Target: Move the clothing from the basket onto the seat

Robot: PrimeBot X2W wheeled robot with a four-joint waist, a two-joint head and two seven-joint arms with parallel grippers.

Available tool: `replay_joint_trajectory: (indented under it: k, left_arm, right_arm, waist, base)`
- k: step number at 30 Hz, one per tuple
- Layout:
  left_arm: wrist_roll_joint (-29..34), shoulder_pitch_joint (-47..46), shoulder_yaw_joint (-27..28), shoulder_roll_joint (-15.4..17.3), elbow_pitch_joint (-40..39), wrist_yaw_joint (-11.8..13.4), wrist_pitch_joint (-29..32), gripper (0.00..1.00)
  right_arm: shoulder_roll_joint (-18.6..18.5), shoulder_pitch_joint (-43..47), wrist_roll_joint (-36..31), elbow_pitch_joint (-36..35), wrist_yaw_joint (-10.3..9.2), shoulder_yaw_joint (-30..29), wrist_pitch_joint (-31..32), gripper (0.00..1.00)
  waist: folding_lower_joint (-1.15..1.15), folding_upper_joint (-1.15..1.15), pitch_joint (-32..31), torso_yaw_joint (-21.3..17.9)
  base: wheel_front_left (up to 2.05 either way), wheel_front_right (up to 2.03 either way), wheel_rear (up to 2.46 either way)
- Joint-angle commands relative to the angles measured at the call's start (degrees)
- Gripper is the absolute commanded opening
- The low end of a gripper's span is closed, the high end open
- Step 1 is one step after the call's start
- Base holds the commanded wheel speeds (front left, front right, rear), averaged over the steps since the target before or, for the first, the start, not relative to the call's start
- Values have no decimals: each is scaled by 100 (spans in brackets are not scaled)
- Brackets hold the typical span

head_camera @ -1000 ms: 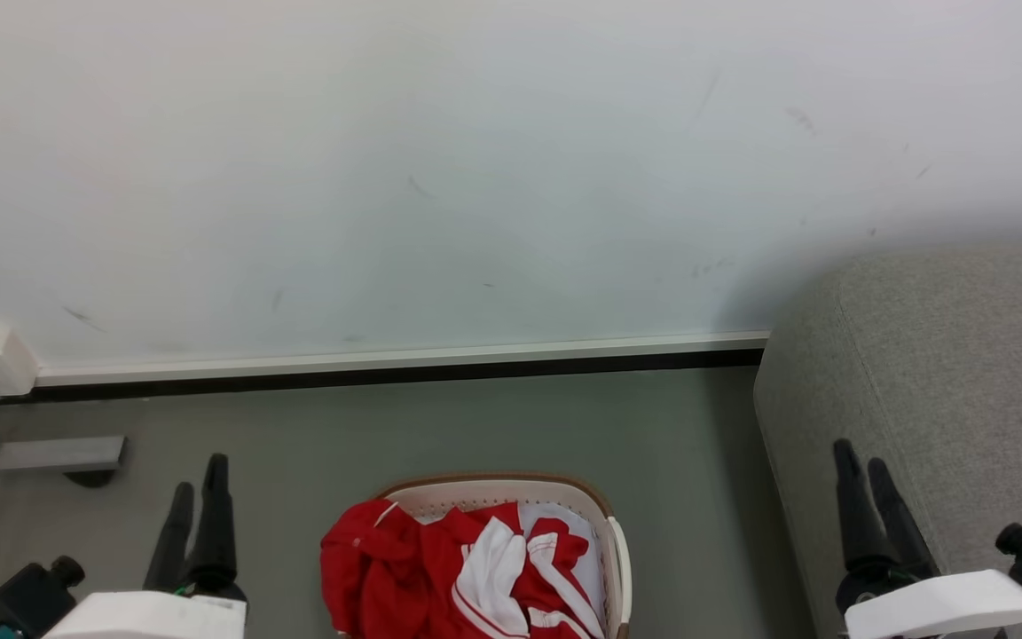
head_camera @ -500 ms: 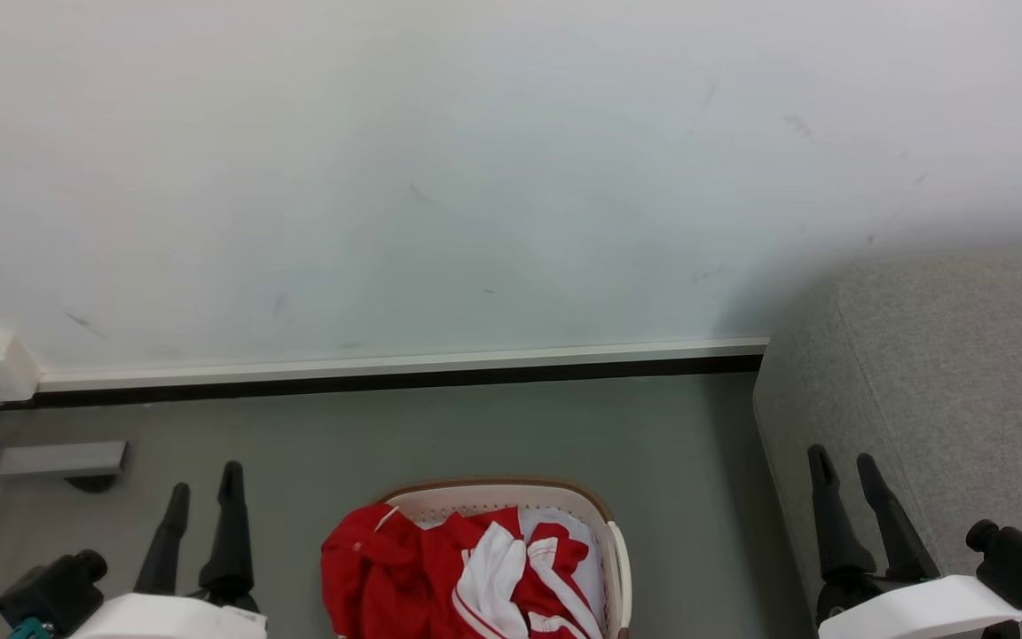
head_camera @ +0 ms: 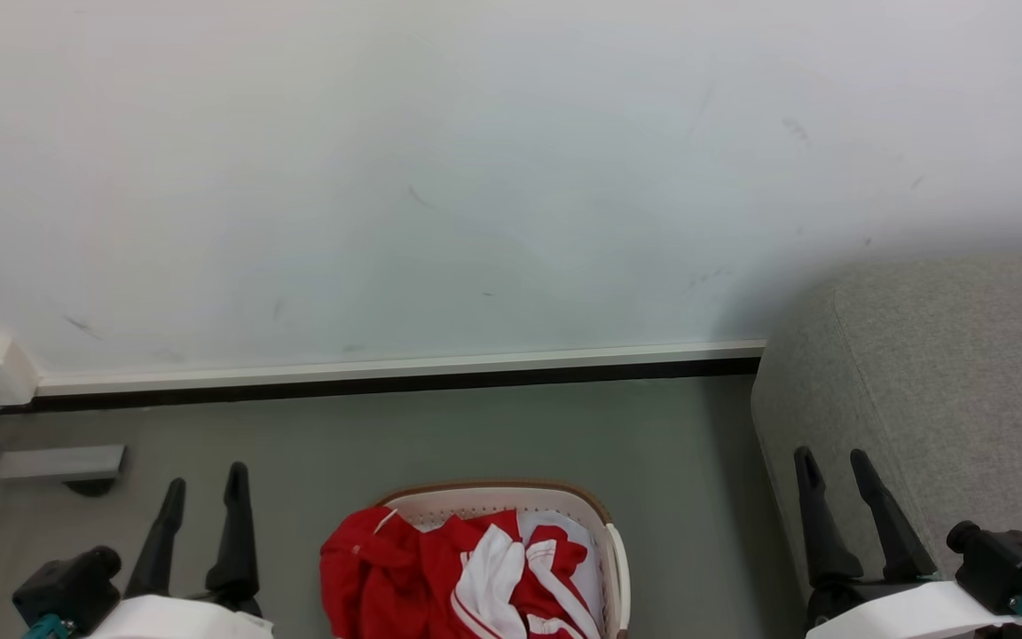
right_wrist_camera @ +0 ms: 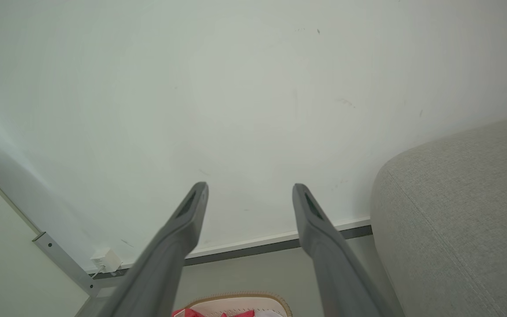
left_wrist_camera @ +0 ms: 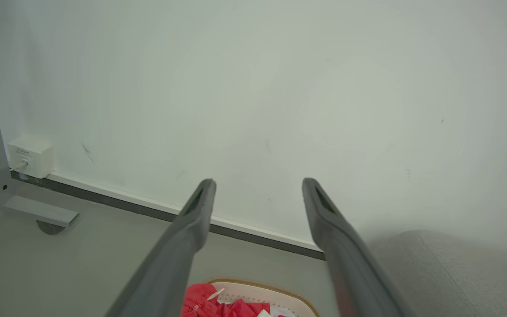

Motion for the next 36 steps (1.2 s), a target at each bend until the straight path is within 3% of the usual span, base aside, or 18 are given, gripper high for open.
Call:
replay_joint_trajectory:
  k: [1,36]
  left_arm:
    - [221,20,-14,74,-75,3,-78,100]
    - [1875,62,-46,74,-103,-32,-489,100]
  right_arm:
    - [-60,-107,-165,-26,-7,22,-69,100]
    - [-64,-134,-1453,-148,-11,132,-481,100]
  waist:
    - [0,0,1,-5]
    - [0,0,-28,-75]
  base:
    - [0,0,0]
    - [0,0,0]
